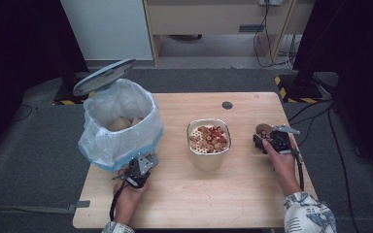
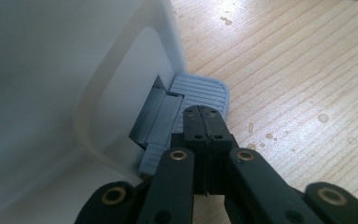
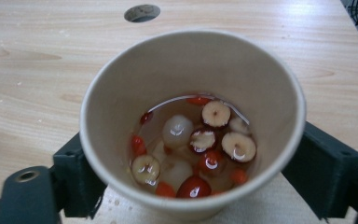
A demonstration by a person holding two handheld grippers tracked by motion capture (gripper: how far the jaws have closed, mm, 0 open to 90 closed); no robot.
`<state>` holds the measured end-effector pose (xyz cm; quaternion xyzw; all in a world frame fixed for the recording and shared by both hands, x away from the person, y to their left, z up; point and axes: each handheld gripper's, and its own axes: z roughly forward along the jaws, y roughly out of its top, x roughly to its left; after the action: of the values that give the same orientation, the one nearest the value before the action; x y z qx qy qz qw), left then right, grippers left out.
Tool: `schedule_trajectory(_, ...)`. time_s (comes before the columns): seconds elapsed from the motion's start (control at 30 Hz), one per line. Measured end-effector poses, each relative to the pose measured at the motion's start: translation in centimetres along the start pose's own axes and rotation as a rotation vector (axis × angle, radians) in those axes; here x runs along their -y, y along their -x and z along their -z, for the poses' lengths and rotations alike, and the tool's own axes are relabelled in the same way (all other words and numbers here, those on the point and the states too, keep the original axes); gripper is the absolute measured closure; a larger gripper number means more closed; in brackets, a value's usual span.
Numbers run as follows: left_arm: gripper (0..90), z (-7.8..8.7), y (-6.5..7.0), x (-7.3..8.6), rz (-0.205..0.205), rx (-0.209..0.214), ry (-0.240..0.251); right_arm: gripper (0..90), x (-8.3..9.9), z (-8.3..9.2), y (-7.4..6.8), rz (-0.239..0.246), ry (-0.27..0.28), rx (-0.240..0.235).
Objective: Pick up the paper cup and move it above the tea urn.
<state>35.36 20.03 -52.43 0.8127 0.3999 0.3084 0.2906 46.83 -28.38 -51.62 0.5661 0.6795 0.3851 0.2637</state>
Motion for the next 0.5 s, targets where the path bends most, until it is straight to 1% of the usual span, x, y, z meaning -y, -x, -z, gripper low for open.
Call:
schedule_trajectory(0.03, 89.4, 0.00, 0.00, 0.00, 0.001, 0.000, 0.000, 17.3, -0.03, -0.06, 0.01, 0.004, 0.003, -0.003)
schedule_trajectory(0.07, 89.4, -0.01, 0.00, 0.00, 0.001, 0.001, 0.001, 20.0, -0.08, -0.16, -0.07, 0.012, 0.009, -0.009)
schedule_trajectory(0.23, 89.5, -0.01, 0.01, 0.00, 0.000, 0.000, 0.000, 22.7, -0.04, -0.37, -0.15, 0.031, 0.021, -0.014)
schedule_trajectory(0.27, 89.4, -0.01, 0.01, 0.00, -0.001, 0.000, 0.000, 25.0, 0.04, -0.48, -0.14, 0.034, 0.031, -0.022)
schedule_trajectory(0.33, 89.4, -0.01, 0.00, 0.00, -0.001, 0.000, 0.000, 25.2, 0.07, -0.51, -0.18, 0.031, 0.033, -0.025)
schedule_trajectory(0.43, 89.4, -0.01, 0.00, 0.00, 0.000, 0.000, 0.001, 28.8, 0.02, -0.40, -0.10, 0.059, 0.032, -0.032)
schedule_trajectory(0.5, 89.5, -0.01, 0.00, 0.00, 0.001, 0.000, 0.001, 29.4, -0.01, -0.35, -0.07, 0.065, 0.030, -0.037)
